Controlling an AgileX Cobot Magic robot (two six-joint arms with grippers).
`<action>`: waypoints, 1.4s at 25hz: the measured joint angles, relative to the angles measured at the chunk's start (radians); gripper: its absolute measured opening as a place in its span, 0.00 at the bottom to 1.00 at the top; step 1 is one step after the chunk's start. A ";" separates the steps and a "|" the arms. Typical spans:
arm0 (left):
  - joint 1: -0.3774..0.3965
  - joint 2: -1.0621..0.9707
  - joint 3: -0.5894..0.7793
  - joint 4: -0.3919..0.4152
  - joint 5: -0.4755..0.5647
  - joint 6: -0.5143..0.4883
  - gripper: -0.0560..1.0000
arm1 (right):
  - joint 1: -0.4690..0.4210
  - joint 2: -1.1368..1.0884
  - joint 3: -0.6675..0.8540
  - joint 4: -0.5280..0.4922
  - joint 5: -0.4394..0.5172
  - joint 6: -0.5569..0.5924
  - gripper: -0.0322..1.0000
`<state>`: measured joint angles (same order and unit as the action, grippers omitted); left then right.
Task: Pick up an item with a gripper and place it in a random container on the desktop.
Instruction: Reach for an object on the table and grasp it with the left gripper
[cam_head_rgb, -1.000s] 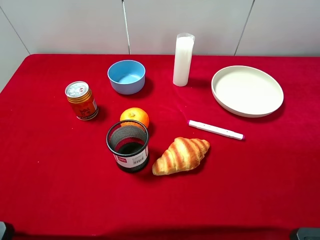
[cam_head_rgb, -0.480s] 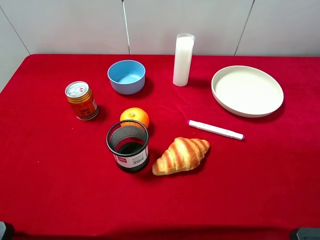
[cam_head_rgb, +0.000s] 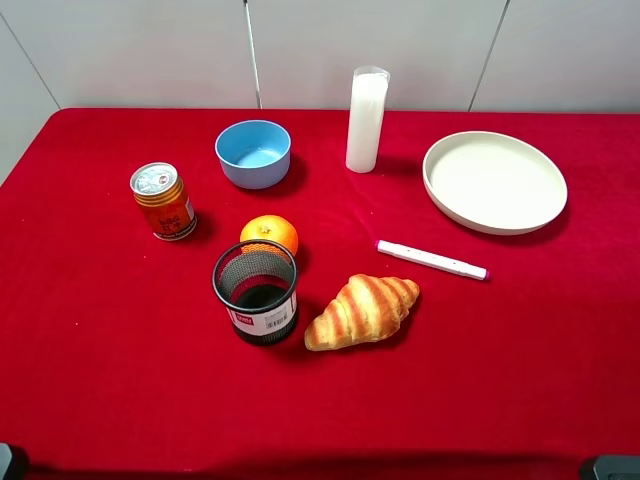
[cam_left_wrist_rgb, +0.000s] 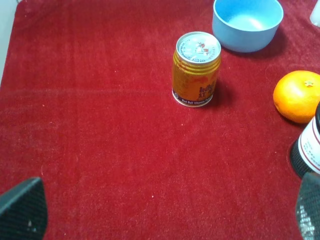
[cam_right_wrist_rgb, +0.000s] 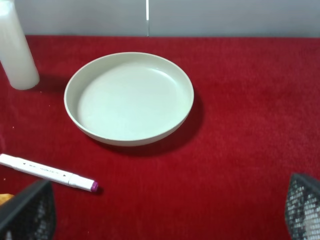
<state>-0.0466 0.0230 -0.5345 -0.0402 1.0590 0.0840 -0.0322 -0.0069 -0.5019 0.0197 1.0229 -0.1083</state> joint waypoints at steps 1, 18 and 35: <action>0.000 0.017 -0.010 0.002 0.002 0.000 0.99 | 0.000 0.000 0.000 0.000 0.000 0.000 0.70; 0.000 0.501 -0.251 0.002 0.012 0.015 0.99 | 0.000 0.000 0.000 0.000 0.000 0.000 0.70; 0.000 0.997 -0.413 -0.019 0.035 0.091 0.99 | 0.000 0.000 0.000 0.000 0.000 0.000 0.70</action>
<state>-0.0466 1.0196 -0.9475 -0.0596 1.0945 0.1751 -0.0322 -0.0069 -0.5019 0.0197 1.0229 -0.1083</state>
